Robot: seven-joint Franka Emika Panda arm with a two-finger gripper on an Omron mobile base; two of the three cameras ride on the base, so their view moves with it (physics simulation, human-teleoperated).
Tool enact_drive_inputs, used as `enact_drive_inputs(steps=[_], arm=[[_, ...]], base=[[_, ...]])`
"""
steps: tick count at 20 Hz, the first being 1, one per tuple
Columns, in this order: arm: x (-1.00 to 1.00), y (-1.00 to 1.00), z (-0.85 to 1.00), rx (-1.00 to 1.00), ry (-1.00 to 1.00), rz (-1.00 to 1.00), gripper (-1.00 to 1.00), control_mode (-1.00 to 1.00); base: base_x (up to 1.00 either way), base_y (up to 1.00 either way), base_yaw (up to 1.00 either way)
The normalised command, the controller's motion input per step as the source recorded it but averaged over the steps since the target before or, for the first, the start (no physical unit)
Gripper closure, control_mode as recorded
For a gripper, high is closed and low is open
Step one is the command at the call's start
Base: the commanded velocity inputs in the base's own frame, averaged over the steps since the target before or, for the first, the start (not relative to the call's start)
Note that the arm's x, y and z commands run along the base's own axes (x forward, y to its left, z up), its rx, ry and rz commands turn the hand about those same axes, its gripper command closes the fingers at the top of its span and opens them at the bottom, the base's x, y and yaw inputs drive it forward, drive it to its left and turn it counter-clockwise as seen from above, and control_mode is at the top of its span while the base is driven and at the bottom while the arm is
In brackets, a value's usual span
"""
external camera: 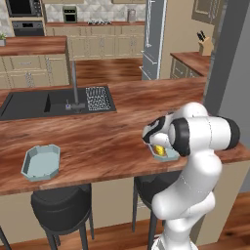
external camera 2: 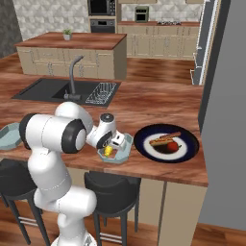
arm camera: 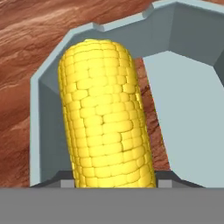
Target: Place one cooked food and one vegetable from the large plate to each tupperware container.
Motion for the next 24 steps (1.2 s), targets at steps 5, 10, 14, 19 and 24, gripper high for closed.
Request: enact_drive_inputs(steps=[5,10,14,19,24], arm=[[0.06,0.08,-0.04,0.00,0.00,-0.01,-1.00,-1.00],[0.00,-0.01,0.15,0.00,0.00,0.00,-1.00,-1.00],[-0.03,0.00,0.35,0.00,0.00,-0.04,-1.00,-1.00],[-0.19,-0.05,0.50,0.00,0.00,-0.04,-1.00,-1.00],[-0.06,-0.40,0.47,-0.03,0.07,-0.13,-1.00,-1.00]], base=[[0.00,0.00,0.00],[0.00,0.00,0.00],[0.00,0.00,0.00],[0.00,0.00,0.00],[0.00,0.00,0.00]])
